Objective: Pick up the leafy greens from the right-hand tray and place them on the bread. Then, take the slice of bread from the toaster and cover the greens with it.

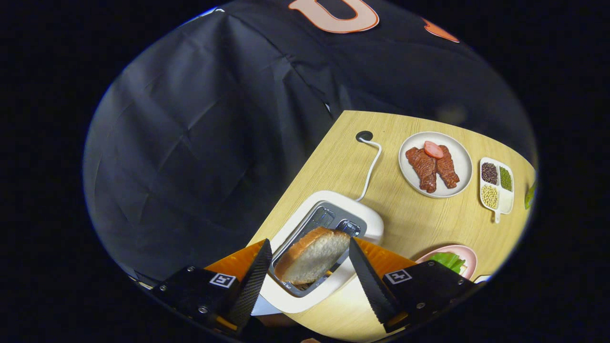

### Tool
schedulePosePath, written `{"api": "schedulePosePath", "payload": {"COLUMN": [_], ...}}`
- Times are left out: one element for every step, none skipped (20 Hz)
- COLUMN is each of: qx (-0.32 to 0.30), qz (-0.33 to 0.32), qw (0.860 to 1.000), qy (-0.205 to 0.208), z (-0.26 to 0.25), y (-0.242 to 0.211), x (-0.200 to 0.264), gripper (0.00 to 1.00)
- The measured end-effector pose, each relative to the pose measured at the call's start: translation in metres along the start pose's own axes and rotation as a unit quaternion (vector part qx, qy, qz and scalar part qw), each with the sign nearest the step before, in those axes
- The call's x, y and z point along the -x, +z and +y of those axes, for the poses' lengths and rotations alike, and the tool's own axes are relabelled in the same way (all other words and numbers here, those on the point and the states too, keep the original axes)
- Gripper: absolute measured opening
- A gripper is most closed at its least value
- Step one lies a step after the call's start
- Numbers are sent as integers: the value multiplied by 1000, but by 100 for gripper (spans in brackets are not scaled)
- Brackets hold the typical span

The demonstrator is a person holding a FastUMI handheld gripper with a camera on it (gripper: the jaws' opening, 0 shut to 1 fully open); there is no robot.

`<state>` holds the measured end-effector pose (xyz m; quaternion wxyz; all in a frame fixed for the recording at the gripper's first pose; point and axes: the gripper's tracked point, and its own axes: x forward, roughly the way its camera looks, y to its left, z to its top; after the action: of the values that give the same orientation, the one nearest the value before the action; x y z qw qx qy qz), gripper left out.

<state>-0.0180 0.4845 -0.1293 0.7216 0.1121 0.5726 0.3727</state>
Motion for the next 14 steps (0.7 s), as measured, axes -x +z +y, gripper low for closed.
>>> {"api": "schedulePosePath", "payload": {"qx": [3, 6, 7, 7, 9, 12, 12, 9, 4, -3, -9, -12, -12, -10], "qz": [2, 4, 8, 13, 17, 19, 20, 19, 19, 18, 17, 14, 8, 2], "qw": [1000, 1000, 1000, 1000, 1000, 1000, 1000, 1000, 1000, 1000, 1000, 1000, 1000, 1000], "qy": [-2, -6, -9, -10, -13, -18, -20, -22, -22, -21, -20, -18, -20, -23], "z": [1, 2, 3, 6, 6, 4, 3, 3, 3, 3, 3, 2, -2, -5], "y": [-1, -2, -3, -7, -9, -10, -10, -11, -11, -12, -12, -12, -11, -11], "x": [-3, -6, -7, -11, -13, -12, -13, -15, -14, -12, -8, -2, 3, 7], "gripper": [96, 95, 92, 88, 83, 80, 74, 72, 70, 68, 61, 54, 45, 36]}}
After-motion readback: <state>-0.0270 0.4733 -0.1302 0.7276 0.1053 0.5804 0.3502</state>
